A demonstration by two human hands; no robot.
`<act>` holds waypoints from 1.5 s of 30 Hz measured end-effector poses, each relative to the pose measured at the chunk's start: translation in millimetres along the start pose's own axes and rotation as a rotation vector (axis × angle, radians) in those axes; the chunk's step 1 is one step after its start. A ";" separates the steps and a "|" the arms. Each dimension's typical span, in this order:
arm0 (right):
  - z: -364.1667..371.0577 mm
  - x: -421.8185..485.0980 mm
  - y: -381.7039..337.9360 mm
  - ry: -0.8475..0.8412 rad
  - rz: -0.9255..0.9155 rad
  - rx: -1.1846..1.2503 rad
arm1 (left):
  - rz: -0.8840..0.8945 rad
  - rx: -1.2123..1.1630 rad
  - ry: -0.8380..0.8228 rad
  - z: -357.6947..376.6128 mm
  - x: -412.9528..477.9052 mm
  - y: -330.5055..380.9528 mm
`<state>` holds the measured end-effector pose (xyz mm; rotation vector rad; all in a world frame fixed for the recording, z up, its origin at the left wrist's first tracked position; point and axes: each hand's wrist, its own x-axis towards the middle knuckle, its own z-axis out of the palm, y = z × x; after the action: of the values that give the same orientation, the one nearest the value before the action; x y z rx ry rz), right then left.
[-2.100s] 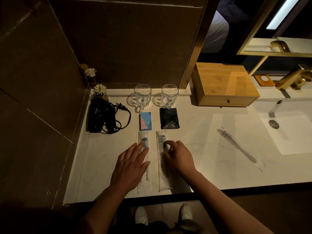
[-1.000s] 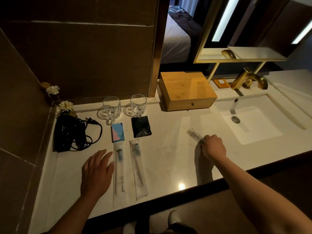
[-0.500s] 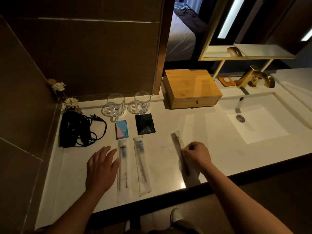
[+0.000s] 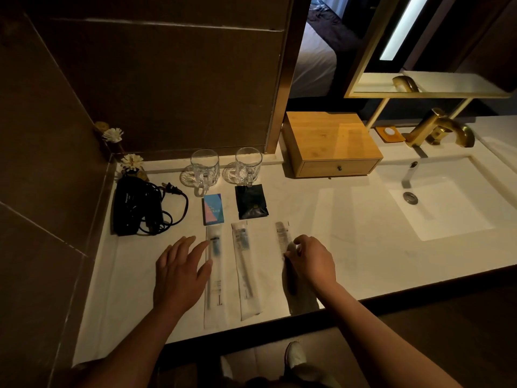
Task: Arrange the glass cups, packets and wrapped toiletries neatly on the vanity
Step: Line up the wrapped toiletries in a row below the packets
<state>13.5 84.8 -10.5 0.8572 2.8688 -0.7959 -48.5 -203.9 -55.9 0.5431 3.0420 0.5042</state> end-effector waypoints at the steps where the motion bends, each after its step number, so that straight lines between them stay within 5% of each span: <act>1: 1.6 1.3 -1.3 -0.008 0.002 0.000 | 0.011 0.006 -0.004 -0.2 -0.3 -0.1; 45: 8.8 1.9 -17.2 -0.006 -0.049 0.140 | -0.036 -0.014 -0.011 -1.6 1.8 0.3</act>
<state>2.0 69.2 -10.5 0.7977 2.8673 -1.0131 -50.2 -203.5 -54.2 0.4886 3.0297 0.5184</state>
